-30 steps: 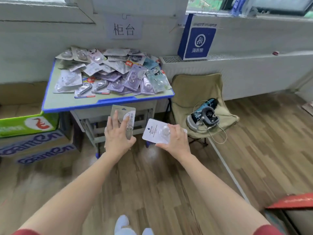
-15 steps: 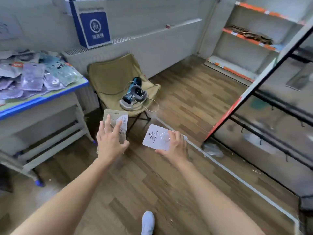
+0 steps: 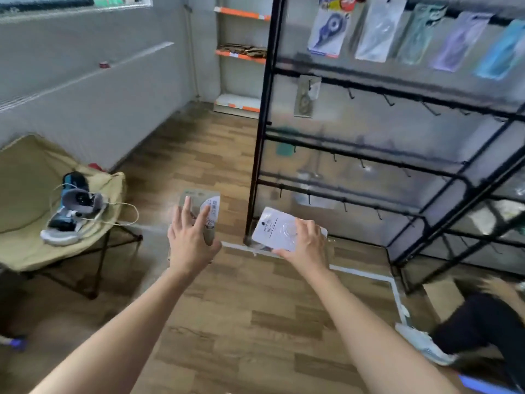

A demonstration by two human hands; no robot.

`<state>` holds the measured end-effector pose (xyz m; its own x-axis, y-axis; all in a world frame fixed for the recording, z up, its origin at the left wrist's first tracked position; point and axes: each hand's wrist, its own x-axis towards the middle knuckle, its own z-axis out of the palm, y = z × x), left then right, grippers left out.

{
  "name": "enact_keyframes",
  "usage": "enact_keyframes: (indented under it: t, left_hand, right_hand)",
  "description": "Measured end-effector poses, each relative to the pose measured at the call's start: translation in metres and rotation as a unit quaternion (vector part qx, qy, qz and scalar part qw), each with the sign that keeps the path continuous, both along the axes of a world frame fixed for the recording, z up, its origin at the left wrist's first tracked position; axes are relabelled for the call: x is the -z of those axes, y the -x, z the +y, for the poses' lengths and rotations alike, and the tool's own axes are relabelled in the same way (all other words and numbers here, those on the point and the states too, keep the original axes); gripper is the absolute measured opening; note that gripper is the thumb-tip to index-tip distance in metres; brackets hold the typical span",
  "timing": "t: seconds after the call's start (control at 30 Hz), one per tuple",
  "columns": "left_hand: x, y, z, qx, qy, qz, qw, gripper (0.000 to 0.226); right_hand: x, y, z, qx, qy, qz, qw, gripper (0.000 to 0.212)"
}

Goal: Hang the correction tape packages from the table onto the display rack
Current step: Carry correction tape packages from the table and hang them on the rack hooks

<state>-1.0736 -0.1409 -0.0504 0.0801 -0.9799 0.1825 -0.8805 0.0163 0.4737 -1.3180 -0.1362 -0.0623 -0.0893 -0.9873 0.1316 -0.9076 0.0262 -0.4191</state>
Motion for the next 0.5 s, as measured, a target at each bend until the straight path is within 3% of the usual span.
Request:
enact_keyframes:
  t: [0.23, 0.5]
  left_hand:
    - [-0.012, 0.118, -0.067, 0.047, 0.03, 0.001, 0.998, 0.081]
    - [-0.015, 0.171, -0.158, 0.06, 0.052, 0.005, 0.997, 0.08]
  right_hand:
    - [-0.015, 0.12, -0.052, 0.046, 0.022, 0.023, 0.998, 0.084]
    - [-0.015, 0.17, -0.137, 0.06, 0.036, 0.009, 0.998, 0.086]
